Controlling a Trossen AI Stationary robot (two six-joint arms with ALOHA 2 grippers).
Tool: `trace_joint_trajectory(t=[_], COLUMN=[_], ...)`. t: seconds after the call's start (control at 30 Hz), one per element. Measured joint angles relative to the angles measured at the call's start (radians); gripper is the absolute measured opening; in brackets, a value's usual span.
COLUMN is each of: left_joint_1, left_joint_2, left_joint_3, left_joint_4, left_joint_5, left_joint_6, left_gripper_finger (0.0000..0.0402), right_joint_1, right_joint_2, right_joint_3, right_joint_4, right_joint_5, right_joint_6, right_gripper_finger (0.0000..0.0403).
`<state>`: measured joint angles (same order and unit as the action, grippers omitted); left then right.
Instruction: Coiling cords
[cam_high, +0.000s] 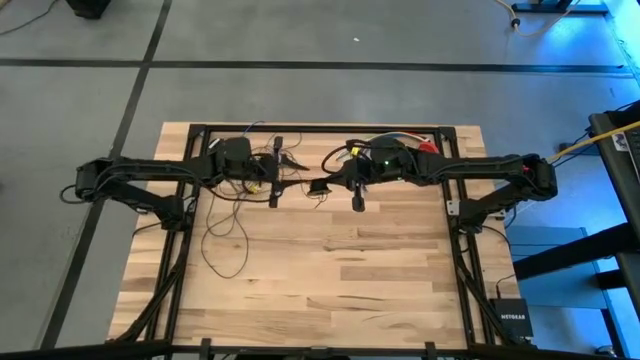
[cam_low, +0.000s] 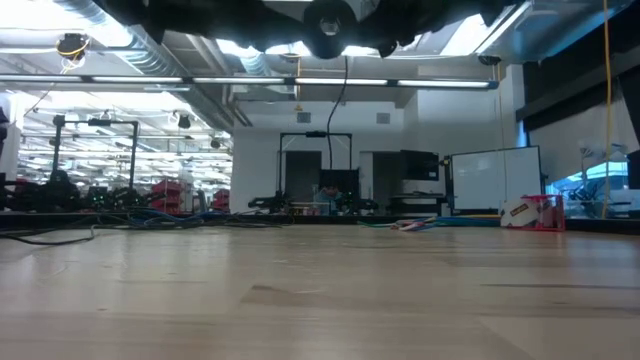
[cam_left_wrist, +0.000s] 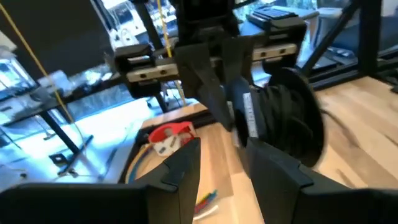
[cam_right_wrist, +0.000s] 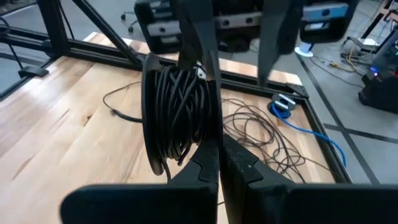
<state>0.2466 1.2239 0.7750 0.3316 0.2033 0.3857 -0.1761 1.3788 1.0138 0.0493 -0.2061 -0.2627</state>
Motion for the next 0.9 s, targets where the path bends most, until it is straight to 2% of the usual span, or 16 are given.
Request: trace_joint_trajectory(t=[0.23, 0.37, 0.47, 0.67, 0.8, 0.9], left_joint_1=[-0.009, -0.008, -0.008, -0.018, -0.017, -0.017], left_joint_2=[0.004, -0.027, -0.048, -0.062, -0.062, -0.062], left_joint_3=[0.0, 0.0, 0.0, 0.0, 0.0, 0.0], left_joint_4=[-0.01, -0.077, -0.119, -0.144, -0.133, -0.081], left_joint_5=[-0.008, -0.07, -0.079, -0.077, -0.014, -0.004], left_joint_6=[0.046, 0.08, 0.092, 0.103, 0.124, 0.142], left_gripper_finger=[0.0125, 0.0125, 0.0125, 0.0125, 0.0125, 0.0125], right_joint_1=[0.0, -0.001, -0.001, -0.002, -0.001, -0.001], right_joint_2=[0.0, 0.0, 0.0, 0.0, 0.0, 0.0], right_joint_3=[0.0, 0.0, 0.0, 0.0, 0.0, 0.0], right_joint_4=[0.007, 0.005, 0.003, 0.012, 0.013, 0.013], right_joint_5=[0.01, 0.015, 0.018, 0.053, 0.056, 0.056], right_joint_6=[-0.004, -0.003, -0.004, -0.029, -0.03, -0.03], right_gripper_finger=[0.0001, 0.0001, 0.0001, 0.0001, 0.0001, 0.0001])
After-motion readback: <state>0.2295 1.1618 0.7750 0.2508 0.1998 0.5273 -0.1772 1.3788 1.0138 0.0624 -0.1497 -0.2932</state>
